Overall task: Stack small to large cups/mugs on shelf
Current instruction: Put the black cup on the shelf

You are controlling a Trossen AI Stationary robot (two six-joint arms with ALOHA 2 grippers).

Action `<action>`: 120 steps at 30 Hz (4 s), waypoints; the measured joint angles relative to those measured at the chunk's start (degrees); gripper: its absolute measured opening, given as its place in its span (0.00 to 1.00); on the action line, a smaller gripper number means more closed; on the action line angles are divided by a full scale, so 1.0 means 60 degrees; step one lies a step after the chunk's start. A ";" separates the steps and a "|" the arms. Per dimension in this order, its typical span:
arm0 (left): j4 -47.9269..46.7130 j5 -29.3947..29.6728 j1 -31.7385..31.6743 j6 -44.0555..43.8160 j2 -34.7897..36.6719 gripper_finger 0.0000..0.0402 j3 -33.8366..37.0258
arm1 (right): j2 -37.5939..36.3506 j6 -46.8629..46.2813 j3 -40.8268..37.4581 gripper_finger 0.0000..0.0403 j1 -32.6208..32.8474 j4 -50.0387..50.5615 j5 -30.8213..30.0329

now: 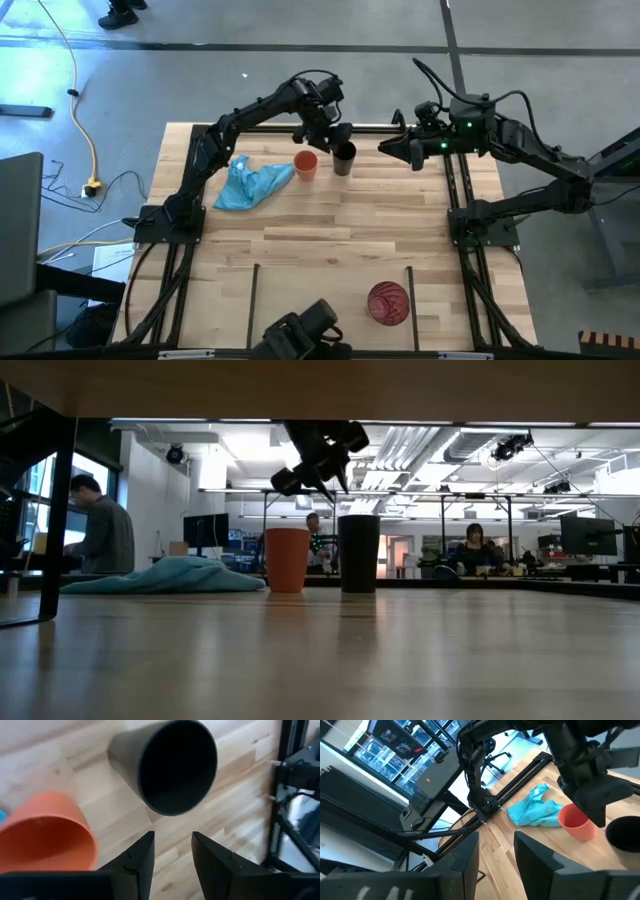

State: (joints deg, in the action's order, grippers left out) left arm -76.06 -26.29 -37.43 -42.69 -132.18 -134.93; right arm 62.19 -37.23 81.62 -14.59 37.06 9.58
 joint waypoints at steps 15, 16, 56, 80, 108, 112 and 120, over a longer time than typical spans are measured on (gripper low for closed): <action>0.0359 -0.1182 0.0454 -0.1915 -0.0023 0.29 0.0000 | 0.0000 0.0512 0.0000 0.28 0.0002 0.0002 0.0067; 0.0433 -0.1206 0.0481 -0.1962 -0.0023 0.29 0.0000 | 0.0000 0.0537 0.0000 0.28 0.0004 0.0002 0.0103; -0.0184 0.5628 0.2764 1.2437 0.1209 0.29 -0.0015 | 0.0000 0.1208 0.0000 0.28 0.0152 0.3042 -0.1103; 0.0385 0.3040 0.1344 1.2787 0.0517 0.29 0.0106 | 0.0000 0.1465 0.0000 0.28 0.0823 0.2634 -0.2169; 0.0428 0.3448 0.1668 1.1799 -0.0150 0.29 -0.0004 | 0.0000 0.1694 0.0000 0.28 0.0821 0.2342 -0.2102; 0.0142 0.3369 0.1679 1.1706 -0.0207 0.29 -0.0011 | 0.0000 0.1708 0.0000 0.28 0.0823 0.2204 -0.2102; 0.0238 0.3427 0.1609 1.1282 -0.0227 0.29 -0.0011 | 0.0000 0.1722 0.0000 0.28 0.0816 0.1982 -0.2102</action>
State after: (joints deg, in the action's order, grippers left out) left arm -74.63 -5.73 -27.78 25.00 -133.53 -135.00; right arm 62.19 -26.89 81.62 -9.69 48.95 -3.03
